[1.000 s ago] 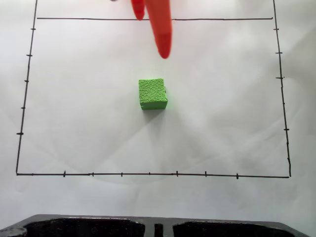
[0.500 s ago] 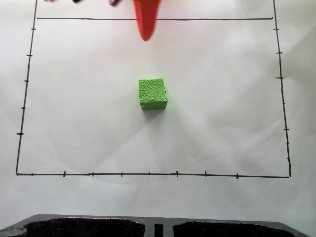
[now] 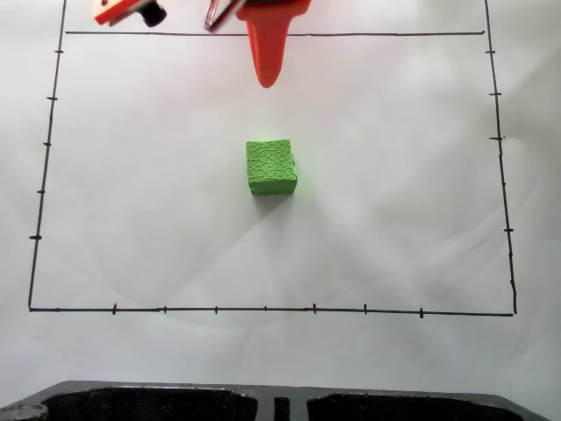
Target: Grasp the colored block, Place it on the black dot, and then return the arm to the default position.
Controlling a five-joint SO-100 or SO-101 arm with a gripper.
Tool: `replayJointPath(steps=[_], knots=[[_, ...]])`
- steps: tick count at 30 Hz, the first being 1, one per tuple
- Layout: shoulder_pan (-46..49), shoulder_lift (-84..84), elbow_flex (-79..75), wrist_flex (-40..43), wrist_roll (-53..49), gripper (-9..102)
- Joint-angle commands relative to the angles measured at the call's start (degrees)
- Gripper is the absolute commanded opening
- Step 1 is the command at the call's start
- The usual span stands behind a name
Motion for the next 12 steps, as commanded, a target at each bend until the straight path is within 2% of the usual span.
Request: replayJointPath(steps=[1,12], knots=[[0.1,0.7,-0.4,-0.6,0.3,0],[-2.0,0.7,-0.4,-0.7,-2.1,0]])
